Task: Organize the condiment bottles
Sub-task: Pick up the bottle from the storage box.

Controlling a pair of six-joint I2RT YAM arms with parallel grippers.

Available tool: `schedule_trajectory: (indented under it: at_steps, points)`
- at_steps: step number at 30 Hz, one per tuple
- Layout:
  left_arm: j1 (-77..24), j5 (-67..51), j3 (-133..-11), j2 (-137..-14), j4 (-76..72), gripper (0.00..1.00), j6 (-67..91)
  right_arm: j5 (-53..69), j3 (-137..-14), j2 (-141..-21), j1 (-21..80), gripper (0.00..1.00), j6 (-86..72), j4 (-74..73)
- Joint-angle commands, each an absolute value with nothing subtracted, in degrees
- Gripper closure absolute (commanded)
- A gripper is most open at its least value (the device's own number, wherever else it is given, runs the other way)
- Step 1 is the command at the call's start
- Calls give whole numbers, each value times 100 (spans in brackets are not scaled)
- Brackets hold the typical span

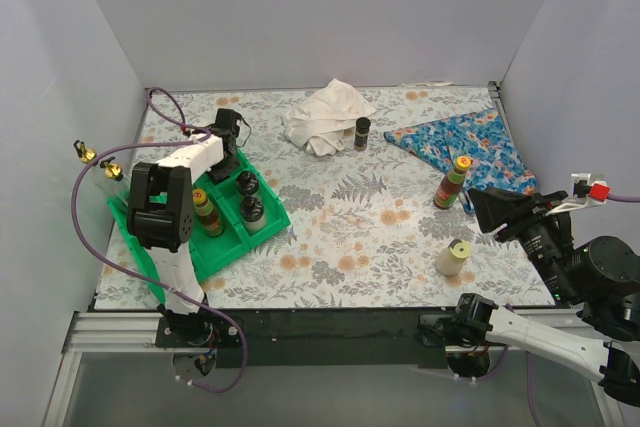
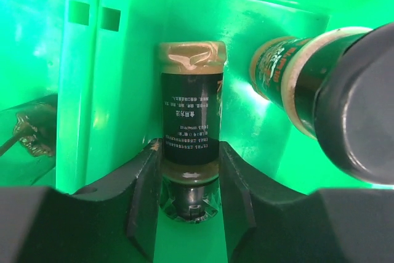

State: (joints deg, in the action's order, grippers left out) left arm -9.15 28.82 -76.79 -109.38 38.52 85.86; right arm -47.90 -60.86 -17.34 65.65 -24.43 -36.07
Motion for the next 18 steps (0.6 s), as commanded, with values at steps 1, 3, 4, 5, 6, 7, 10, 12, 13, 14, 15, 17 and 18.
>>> schedule_trajectory:
  at_steps: [1,3,4,5,6,7,10,12,13,14,15,17,18]
  points:
    - [-861,3208,-7725,-10872,4166,87,8596,-4948,-6135,-1731,6592,46,-2382,-3384]
    - [-861,3217,-7883,-10828,4279,96,8569,-4948,-6126,-1723,6592,46,-2382,-3384]
    - [-861,3234,-7953,-10811,4315,99,8569,-4948,-6126,-1740,6592,46,-2391,-3375]
    - [-861,3252,-8032,-10793,4376,100,8569,-4948,-6126,-1740,6592,46,-2391,-3375]
    - [-861,3252,-8172,-10776,4499,100,8561,-4940,-6126,-1749,6592,46,-2408,-3384]
    - [-861,3252,-8235,-10706,4535,100,8552,-4922,-6135,-1749,6592,46,-2408,-3384]
    - [-861,3287,-8384,-10530,4632,100,8517,-4913,-6152,-1767,6592,46,-2408,-3366]
    - [-861,3322,-8428,-10442,4693,100,8508,-4922,-6152,-1749,6592,46,-2417,-3366]
    - [-861,3322,-8472,-10389,4711,100,8508,-4913,-6152,-1740,6592,46,-2417,-3375]
    - [-861,3322,-8499,-10363,4737,100,8508,-4913,-6152,-1732,6600,46,-2417,-3366]
    - [-861,3287,-8525,-10336,4816,100,8499,-4896,-6144,-1731,6592,46,-2417,-3375]
    - [-861,3261,-8613,-10249,4904,100,8508,-4878,-6152,-1696,6592,46,-2417,-3366]
    - [-861,3235,-8622,-10213,4974,100,8508,-4878,-6161,-1705,6592,46,-2417,-3366]
